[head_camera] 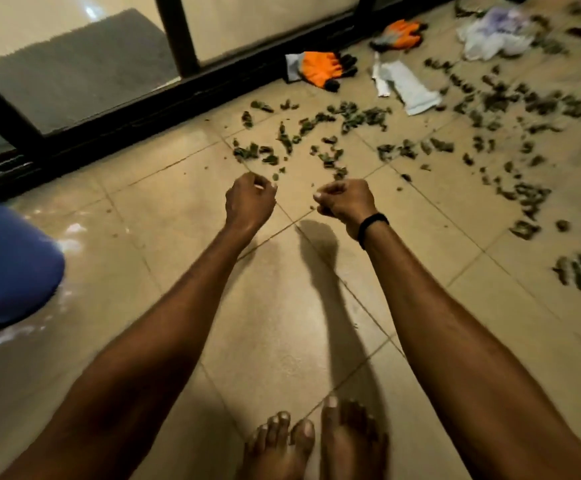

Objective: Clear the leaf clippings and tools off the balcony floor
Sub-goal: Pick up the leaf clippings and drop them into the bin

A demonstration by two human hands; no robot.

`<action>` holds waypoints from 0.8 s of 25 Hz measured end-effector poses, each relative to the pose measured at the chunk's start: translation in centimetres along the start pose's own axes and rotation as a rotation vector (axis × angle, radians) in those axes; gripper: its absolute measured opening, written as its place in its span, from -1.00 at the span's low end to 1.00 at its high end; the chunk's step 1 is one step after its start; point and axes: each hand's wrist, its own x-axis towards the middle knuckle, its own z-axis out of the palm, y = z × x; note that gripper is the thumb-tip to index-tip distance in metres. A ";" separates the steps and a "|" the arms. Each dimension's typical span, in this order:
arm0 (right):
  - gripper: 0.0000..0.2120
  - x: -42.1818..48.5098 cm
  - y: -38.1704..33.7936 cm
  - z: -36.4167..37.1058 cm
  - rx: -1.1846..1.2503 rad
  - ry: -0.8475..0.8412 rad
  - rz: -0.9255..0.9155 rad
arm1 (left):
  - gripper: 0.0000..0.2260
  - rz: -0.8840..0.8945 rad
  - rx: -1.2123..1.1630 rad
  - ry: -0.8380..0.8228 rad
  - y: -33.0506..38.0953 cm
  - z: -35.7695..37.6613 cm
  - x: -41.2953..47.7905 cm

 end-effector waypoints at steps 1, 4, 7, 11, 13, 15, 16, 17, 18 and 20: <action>-0.91 -0.2 2.3 -1.4 -0.095 0.013 0.019 | -0.79 0.001 0.032 -0.063 -0.6 2.1 -1.2; -0.86 -0.9 7.2 -3.6 -0.469 -0.067 0.035 | -0.82 -0.022 0.082 -0.158 -2.5 5.8 -3.5; -0.82 -1.2 9.4 -5.3 -0.594 -0.163 0.046 | -0.83 -0.005 0.088 -0.140 -3.6 7.0 -4.2; -0.68 -1.7 10.7 -6.1 -0.656 -0.317 0.059 | -0.86 0.077 0.052 -0.144 -4.0 7.4 -4.8; -0.56 -1.7 11.0 -5.5 -0.748 -0.367 0.032 | -0.87 0.095 0.032 -0.148 -4.2 7.6 -4.9; -0.49 -1.6 11.4 -4.8 -0.793 -0.354 0.003 | -0.88 0.101 0.016 -0.143 -4.2 7.6 -4.8; -0.49 -1.5 11.6 -4.6 -0.785 -0.331 -0.012 | -0.87 0.100 0.010 -0.136 -4.3 7.6 -4.7; -0.51 -1.4 11.6 -4.6 -0.764 -0.303 -0.026 | -0.87 0.097 0.005 -0.129 -4.3 7.7 -4.6; -0.52 -1.2 11.6 -4.7 -0.732 -0.277 -0.026 | -0.87 0.092 0.001 -0.125 -4.2 7.7 -4.6; -0.55 -1.1 11.5 -4.6 -0.665 -0.239 -0.018 | -0.88 0.090 -0.012 -0.119 -4.3 7.8 -4.6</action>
